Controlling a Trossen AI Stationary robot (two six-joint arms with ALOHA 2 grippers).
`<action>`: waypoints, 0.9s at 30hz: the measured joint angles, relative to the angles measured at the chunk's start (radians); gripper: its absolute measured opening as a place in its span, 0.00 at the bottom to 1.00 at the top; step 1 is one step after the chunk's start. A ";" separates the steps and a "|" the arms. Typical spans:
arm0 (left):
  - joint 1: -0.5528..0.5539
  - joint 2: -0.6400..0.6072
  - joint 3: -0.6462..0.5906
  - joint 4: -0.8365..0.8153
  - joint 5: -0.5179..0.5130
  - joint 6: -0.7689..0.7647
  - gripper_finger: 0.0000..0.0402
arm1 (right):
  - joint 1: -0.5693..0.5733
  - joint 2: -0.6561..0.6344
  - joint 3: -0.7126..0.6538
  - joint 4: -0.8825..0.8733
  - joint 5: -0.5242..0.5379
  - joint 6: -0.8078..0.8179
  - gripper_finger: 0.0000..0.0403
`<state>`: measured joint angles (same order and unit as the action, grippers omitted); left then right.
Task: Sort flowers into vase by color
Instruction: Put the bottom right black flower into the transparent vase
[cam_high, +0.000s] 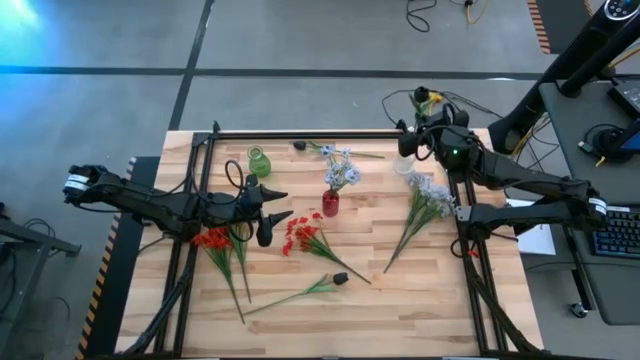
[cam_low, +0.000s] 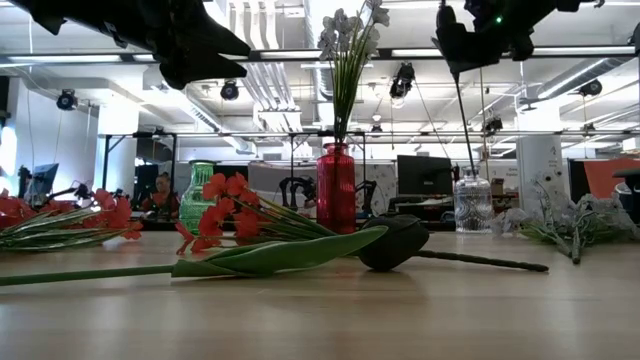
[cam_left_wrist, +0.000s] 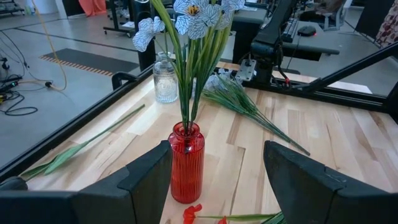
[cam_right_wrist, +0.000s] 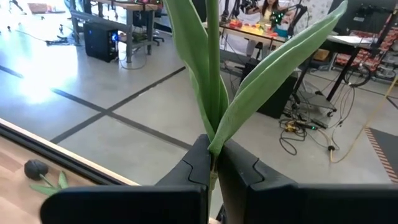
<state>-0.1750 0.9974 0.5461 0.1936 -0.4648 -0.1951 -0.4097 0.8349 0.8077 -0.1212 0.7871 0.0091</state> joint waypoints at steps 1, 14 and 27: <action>0.000 0.000 0.000 0.000 0.000 0.000 0.59 | -0.001 0.000 -0.005 0.000 0.000 0.005 0.03; 0.000 0.000 0.000 0.000 0.000 0.000 0.59 | -0.004 0.046 -0.030 0.000 0.000 0.025 0.03; 0.000 0.000 0.000 0.000 0.000 0.000 0.59 | -0.008 0.128 -0.030 0.001 0.000 0.034 0.03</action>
<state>-0.1752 0.9972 0.5461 0.1932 -0.4648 -0.1951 -0.4179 0.9626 0.7773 -0.1204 0.7876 0.0435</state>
